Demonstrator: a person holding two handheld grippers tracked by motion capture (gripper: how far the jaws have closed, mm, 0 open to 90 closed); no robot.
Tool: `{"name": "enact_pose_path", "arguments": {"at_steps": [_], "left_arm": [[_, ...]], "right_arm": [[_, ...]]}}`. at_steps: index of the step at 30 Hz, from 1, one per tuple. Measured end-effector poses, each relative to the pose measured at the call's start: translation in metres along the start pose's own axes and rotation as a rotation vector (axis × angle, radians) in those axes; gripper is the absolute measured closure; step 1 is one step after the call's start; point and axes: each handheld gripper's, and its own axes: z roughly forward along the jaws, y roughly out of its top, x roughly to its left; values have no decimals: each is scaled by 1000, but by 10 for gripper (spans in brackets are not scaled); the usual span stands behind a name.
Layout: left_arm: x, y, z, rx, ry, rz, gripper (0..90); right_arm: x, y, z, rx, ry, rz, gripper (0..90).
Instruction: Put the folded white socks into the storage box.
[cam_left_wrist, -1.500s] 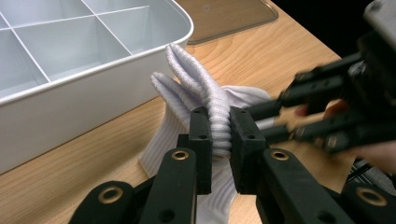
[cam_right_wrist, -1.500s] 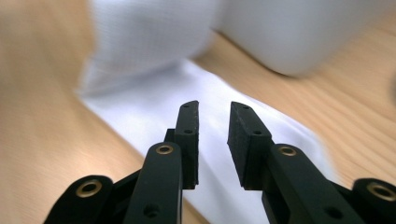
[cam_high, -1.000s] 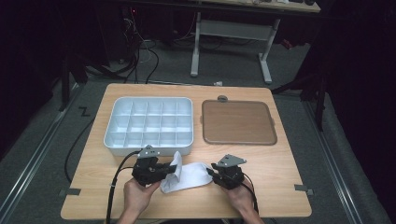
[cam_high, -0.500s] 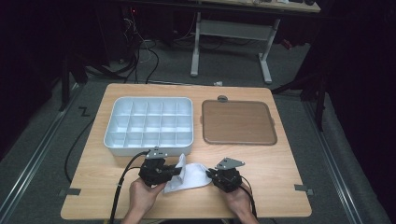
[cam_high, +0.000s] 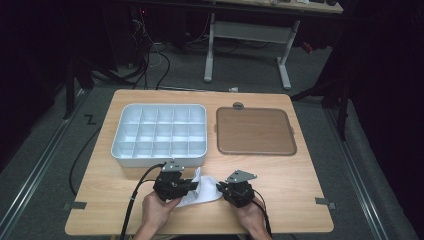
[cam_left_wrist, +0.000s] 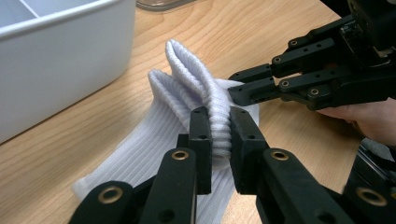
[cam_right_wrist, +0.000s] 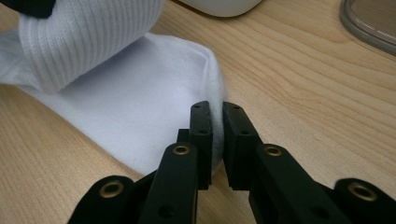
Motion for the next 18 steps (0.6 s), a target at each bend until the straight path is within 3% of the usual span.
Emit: {"name": "enact_pose_path", "arguments": {"at_steps": [18], "left_arm": [[-7, -8, 16, 38, -13, 22, 808]], "right_arm": [[0, 1, 3, 9, -4, -9, 832]]}}
